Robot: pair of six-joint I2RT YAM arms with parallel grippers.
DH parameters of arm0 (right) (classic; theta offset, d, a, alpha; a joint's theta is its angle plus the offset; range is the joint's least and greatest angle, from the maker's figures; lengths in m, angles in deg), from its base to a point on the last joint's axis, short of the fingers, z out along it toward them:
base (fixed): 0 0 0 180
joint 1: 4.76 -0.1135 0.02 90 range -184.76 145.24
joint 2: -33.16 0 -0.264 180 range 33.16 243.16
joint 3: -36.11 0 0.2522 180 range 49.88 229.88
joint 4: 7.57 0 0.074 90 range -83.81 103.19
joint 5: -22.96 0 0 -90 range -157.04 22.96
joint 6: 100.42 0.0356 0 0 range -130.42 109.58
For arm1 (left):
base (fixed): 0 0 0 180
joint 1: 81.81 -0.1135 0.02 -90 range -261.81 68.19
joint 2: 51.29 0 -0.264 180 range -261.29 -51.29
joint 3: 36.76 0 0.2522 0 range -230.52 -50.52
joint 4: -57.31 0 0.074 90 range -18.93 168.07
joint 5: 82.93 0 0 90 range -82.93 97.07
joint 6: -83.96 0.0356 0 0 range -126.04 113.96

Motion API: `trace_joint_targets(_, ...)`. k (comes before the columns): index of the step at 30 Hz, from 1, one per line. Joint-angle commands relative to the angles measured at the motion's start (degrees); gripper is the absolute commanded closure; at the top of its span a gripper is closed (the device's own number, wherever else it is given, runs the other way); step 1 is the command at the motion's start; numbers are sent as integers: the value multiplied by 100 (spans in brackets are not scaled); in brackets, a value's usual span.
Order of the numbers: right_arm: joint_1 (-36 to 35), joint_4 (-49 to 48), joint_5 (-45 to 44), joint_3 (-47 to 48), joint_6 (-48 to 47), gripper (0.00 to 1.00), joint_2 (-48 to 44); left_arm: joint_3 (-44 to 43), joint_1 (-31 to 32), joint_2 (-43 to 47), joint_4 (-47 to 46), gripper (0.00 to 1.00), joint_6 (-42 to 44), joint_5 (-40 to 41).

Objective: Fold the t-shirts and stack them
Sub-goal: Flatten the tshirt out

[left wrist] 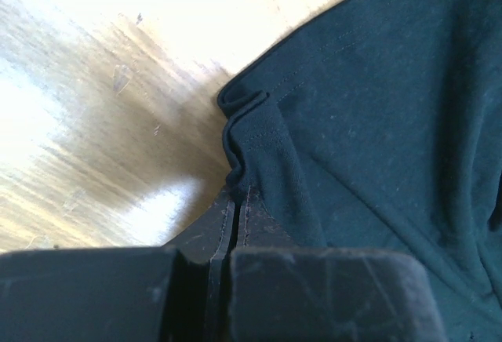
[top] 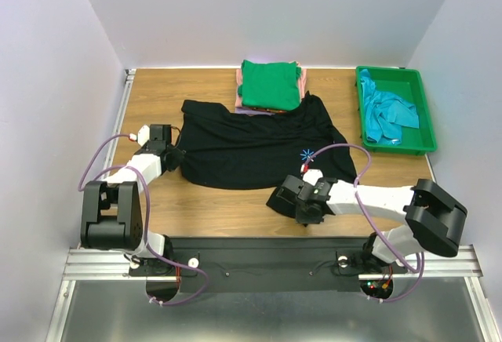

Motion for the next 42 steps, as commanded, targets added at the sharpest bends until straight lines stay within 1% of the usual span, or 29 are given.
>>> trace_joint_targets(1,51,25,-859,-324,158,82,25,85,-37,519,73,100,72,-6)
trace_joint_targets(3,121,34,-1316,-236,149,100,-194,94,-37,677,152,100,72,-6)
trace_joint_targets(5,157,43,-1624,-113,36,100,-650,42,-37,1001,362,100,107,-6)
trace_joint_targets(6,166,43,-1965,122,-43,99,-809,6,-37,1142,459,100,133,-24)
trace_joint_targets(7,166,51,-2307,281,-253,100,-1193,-98,-37,1466,660,100,177,-102)
trace_joint_targets(8,166,60,-2476,440,-386,100,-1380,-152,-28,1669,749,100,186,-138)
trace_joint_targets(9,166,69,-2643,876,-691,100,-1599,-213,-28,1889,829,100,195,-182)
trace_joint_targets(10,166,60,-2810,1089,-877,100,-1767,-362,-28,2361,1003,100,195,-261)
trace_joint_targets(11,166,60,-3177,1379,-1044,99,-2125,-476,-20,2609,1066,100,212,-314)
trace_joint_targets(12,174,52,-3346,1617,-1229,100,-2285,-591,-11,2855,1128,100,213,-349)
trace_joint_targets(13,166,51,-3679,2141,-1622,100,-2574,-879,-11,3319,1267,100,204,-384)
trace_joint_targets(14,166,51,-3682,2390,-1783,100,-2577,-1056,-11,3550,1321,100,204,-419)
trace_joint_targets(15,166,43,-3926,2619,-1932,100,-2812,-1232,-11,3743,1339,100,239,-446)
trace_joint_targets(18,166,-132,-3998,3725,-2688,100,-3059,-2048,-11,4298,1418,100,239,-516)
trace_joint_targets(19,166,-412,-3929,4207,-3255,99,-3078,-2555,-11,4395,1497,100,239,-551)
trace_joint_targets(22,166,-765,-3429,5105,-4040,100,-2930,-3410,-11,4343,1673,100,283,-613)
trace_joint_targets(23,166,-835,-3053,5883,-4487,100,-2815,-3944,-11,4230,1769,100,309,-709)
trace_joint_targets(25,166,-845,-2507,6721,-5068,100,-2465,-4483,-11,4089,1892,100,379,-955)
trace_joint_targets(26,166,-845,-1817,7099,-5237,100,-2350,-5025,-11,3932,2023,100,423,-1104)
trace_joint_targets(27,166,-845,-1488,7834,-5343,100,-2261,-5282,-11,3869,2068,100,441,-1201)
trace_joint_targets(28,166,-836,-1145,8137,-5422,100,-2156,-5529,-11,3808,2103,100,450,-1315)
trace_joint_targets(29,166,-836,-794,8419,-5519,99,-2033,-5958,-11,3720,2113,100,450,-1481)
trace_joint_targets(30,174,-836,-181,8709,-5572,100,-1954,-6153,-11,3693,2104,100,450,-1596)
trace_joint_targets(31,166,-862,86,9112,-5607,100,-1883,-6521,-11,3649,2104,100,467,-1745)
trace_joint_targets(33,166,-889,613,9440,-5599,100,-1848,-6822,-11,3649,2095,100,476,-1799)
trace_joint_targets(35,166,-1037,896,9432,-5599,99,-1926,-7051,-11,3727,2113,100,450,-1773)
trace_joint_targets(37,166,-1117,1134,9371,-5564,100,-2014,-7069,-11,3842,2069,100,424,-1799)
trace_joint_targets(40,166,-1328,1082,9125,-5581,100,-2189,-6719,-11,4114,1885,100,319,-1800)
trace_joint_targets(42,166,-1486,846,9098,-5633,99,-2182,-6691,-11,4141,1867,100,318,-1730)
